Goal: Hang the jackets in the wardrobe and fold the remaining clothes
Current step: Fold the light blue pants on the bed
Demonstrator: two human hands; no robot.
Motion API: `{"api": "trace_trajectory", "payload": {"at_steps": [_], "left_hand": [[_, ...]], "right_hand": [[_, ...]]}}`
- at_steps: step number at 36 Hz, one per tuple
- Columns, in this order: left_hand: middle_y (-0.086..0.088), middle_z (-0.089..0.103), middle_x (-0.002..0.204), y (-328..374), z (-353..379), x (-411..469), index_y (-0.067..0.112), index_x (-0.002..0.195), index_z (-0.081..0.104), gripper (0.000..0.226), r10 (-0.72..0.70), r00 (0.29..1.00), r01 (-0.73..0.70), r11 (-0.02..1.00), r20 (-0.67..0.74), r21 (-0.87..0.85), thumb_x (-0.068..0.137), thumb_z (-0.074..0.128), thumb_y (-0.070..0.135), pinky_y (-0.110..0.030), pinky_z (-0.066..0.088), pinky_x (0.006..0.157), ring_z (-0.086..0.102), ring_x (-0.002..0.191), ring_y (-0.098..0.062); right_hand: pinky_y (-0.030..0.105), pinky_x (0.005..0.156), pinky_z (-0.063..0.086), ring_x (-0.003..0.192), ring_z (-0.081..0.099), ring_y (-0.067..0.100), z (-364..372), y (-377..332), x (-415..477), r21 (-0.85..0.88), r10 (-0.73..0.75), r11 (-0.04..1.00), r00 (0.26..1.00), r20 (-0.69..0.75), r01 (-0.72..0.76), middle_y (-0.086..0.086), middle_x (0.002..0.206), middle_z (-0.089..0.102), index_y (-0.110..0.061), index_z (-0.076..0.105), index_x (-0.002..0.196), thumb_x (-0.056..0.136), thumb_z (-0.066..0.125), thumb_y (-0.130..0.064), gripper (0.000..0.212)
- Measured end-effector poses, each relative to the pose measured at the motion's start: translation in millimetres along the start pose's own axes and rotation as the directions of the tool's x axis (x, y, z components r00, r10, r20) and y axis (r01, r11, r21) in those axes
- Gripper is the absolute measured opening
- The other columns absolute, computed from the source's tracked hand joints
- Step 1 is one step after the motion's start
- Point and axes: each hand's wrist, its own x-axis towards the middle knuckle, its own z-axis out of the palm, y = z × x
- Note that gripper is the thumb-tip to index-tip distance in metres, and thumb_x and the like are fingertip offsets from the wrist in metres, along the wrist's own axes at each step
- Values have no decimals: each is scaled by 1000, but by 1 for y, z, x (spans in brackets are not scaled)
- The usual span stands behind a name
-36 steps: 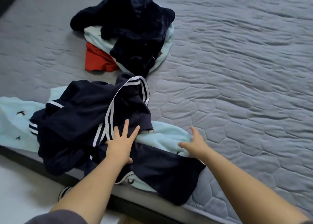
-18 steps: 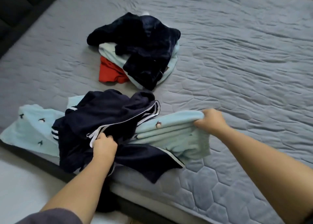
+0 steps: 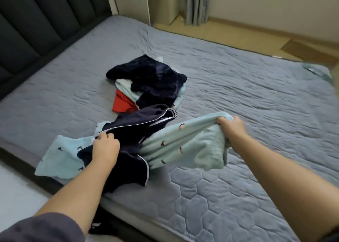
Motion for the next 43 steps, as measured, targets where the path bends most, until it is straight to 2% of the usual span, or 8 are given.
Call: {"api": "trace_trajectory", "payload": {"at_steps": [4,8,16,20,24,33,38,43], "left_hand": [[-8,32,143,16,-39,-10,19,141,33,57,170,971,-121,956,168,-267,88,54,22,-45,38,103,31,133,-31],[1,38,143,54,-91,-44,25,147,20,100,496,864,-404,581,-86,-707,67,76,40,-31,38,104,41,128,-20],[-11,66,81,32,-179,-105,8,94,54,14,-262,815,-476,204,-516,-856,89,52,21,-45,48,64,62,75,-33],[10,60,76,-12,-231,-138,9,98,55,14,-391,717,-579,127,-577,-805,88,60,17,-14,44,60,59,69,-6],[14,58,78,-47,-283,-170,13,99,55,10,-397,622,-681,153,-675,-716,89,55,15,-3,37,59,56,65,4],[-3,59,90,-140,-370,-220,11,94,55,22,-631,522,-665,119,-573,-737,87,40,25,-21,34,67,53,84,-13],[-18,64,114,-171,-396,-230,3,114,61,26,-485,786,-346,171,-384,-923,95,46,14,-36,50,84,60,106,-34],[-3,62,88,-153,-390,-264,18,109,64,25,-330,842,-326,317,-426,-891,91,48,15,-22,42,49,57,67,-16]], "right_hand": [[25,51,40,68,55,17,-8,-32,-37,-21,17,1000,987,157,-14,3,81,58,-14,56,101,81,62,-23,23],[25,54,49,71,60,17,-12,-61,-84,-4,-47,999,945,322,51,3,85,64,-15,63,92,77,64,-19,16],[42,88,55,97,65,22,-78,-135,-133,355,-201,934,877,436,37,7,112,63,-16,48,124,83,69,-41,53],[35,86,55,106,62,15,-104,-149,-170,365,-349,920,718,603,141,-2,126,57,-28,33,138,78,74,-40,74],[29,84,57,102,64,17,-111,-167,-207,311,-503,864,678,536,396,4,112,66,-13,56,122,79,73,-3,48],[11,62,51,77,62,-4,-172,-272,-275,254,-802,583,498,329,772,-11,89,66,-26,59,100,78,76,-24,28],[10,66,47,83,62,4,-193,-269,-294,40,-717,562,462,521,826,-13,84,64,-23,63,96,80,75,-24,21],[5,50,41,65,52,2,-214,-263,-298,10,-770,551,503,392,835,-10,67,57,-21,58,71,82,65,-12,16]]}}
